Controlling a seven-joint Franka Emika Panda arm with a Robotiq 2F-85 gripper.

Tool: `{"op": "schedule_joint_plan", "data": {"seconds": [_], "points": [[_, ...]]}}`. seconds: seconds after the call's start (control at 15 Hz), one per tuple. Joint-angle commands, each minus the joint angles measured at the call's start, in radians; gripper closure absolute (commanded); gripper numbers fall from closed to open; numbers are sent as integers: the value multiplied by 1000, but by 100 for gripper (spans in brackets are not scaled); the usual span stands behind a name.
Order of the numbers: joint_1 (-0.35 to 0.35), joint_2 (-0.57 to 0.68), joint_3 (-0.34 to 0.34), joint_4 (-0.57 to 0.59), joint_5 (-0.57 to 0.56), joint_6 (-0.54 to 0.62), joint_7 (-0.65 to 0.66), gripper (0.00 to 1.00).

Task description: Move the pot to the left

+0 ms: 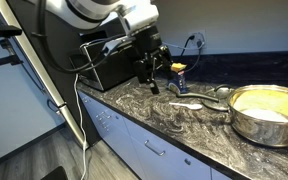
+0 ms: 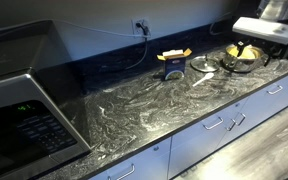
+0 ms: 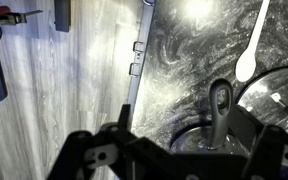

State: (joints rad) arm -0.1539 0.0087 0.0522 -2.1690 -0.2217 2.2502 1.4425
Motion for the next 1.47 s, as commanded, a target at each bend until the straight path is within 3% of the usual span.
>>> {"op": "schedule_joint_plan", "data": {"seconds": [0.0,0.53,1.4], "points": [[36,161,-64,174,46,-9,-5,0],[84,337,-153,349,81,-9,-13,0],[73,440,-204,413,143,5,-117,0]]}}
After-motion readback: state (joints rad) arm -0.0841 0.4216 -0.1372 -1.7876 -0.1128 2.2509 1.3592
